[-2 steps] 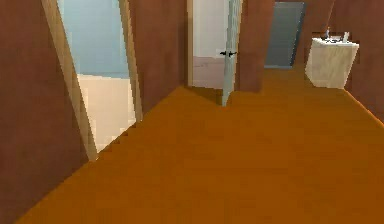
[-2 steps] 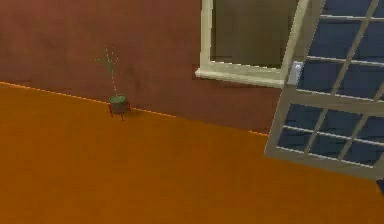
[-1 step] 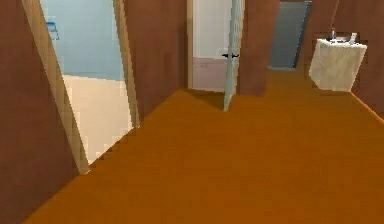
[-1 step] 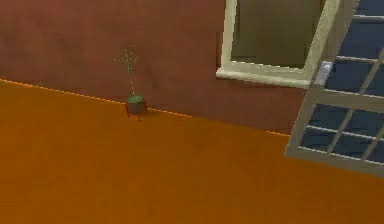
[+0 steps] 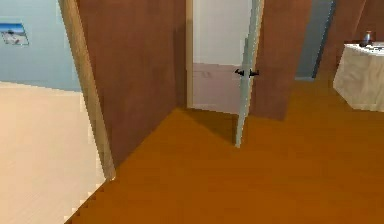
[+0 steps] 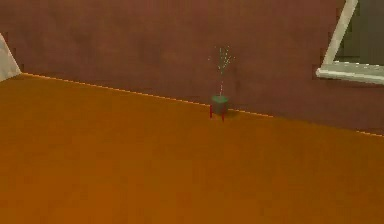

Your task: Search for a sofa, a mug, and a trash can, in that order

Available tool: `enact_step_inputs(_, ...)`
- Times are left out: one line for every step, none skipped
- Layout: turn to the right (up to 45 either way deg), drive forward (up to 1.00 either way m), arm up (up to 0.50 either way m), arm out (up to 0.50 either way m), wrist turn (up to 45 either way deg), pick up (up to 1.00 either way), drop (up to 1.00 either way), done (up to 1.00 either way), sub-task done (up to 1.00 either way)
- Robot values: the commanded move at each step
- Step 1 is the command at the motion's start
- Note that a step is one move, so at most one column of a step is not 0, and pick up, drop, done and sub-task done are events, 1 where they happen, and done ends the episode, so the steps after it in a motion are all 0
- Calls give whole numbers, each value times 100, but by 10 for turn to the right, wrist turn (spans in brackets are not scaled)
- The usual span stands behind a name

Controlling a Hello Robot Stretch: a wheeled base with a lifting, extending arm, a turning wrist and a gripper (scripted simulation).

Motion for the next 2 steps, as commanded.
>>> enact_step_inputs(0,100,0,0,0,0,0,0,0)
enact_step_inputs(-30,0,0,0,0,0,0,0,0)
